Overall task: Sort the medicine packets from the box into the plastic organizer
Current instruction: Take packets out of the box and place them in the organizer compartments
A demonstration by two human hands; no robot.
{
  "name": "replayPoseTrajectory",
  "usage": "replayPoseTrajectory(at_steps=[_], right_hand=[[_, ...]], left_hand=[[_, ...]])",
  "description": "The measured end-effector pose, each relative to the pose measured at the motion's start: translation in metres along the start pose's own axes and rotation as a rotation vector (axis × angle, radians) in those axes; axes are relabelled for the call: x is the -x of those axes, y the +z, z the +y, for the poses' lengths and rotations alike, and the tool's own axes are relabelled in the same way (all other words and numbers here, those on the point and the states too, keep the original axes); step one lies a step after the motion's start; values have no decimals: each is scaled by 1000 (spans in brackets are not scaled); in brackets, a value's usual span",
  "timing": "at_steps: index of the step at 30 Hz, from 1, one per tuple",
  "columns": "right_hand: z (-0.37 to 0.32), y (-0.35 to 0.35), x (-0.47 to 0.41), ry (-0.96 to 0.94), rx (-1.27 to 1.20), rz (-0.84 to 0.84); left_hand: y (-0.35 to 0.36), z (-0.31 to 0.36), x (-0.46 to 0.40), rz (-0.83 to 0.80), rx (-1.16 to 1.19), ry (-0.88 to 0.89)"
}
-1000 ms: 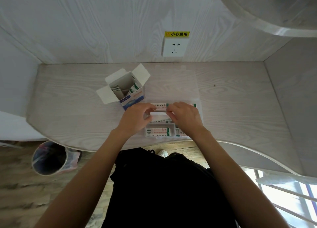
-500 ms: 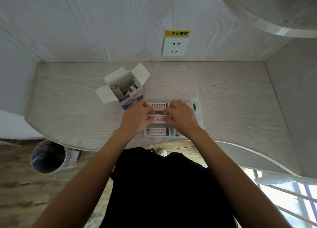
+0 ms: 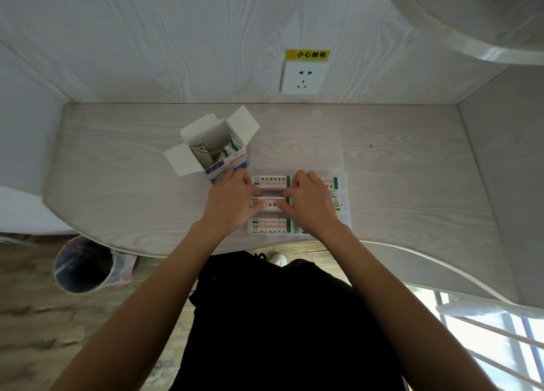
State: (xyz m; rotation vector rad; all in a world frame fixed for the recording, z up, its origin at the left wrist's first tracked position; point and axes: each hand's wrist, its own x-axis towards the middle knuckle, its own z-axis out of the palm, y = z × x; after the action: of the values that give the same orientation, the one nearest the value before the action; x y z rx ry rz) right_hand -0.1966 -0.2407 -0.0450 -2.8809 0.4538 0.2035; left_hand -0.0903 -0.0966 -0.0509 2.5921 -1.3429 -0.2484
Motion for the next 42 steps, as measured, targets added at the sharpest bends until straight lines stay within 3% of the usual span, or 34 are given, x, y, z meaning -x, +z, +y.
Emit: replayPoseTrajectory(at_steps=[7, 14, 17, 21, 24, 27, 30, 33, 42], right_hand=[[1, -5, 5, 68, 58, 16], [6, -11, 10, 151, -177, 55], [10, -22, 12, 163, -339, 132], [-12, -51, -12, 4, -481, 281], [-41, -67, -47, -154, -366, 285], [-76, -72, -79, -185, -286, 103], [-104, -63, -101, -187, -121, 0], [-113, -51, -111, -166, -104, -7], [-97, -41, -106, -136, -398, 93]], left_hand=[[2, -1, 1, 2, 47, -13], [-5, 1, 8, 52, 141, -2], [-25, 2, 18, 159, 215, 29], [-60, -17, 25, 516, 176, -35], [-67, -46, 17, 373, 111, -261], [-60, -58, 9, 186, 228, -406], [-57, -54, 7, 208, 328, -445], [-56, -50, 9, 263, 371, -444], [-54, -55, 16, 322, 365, -384]])
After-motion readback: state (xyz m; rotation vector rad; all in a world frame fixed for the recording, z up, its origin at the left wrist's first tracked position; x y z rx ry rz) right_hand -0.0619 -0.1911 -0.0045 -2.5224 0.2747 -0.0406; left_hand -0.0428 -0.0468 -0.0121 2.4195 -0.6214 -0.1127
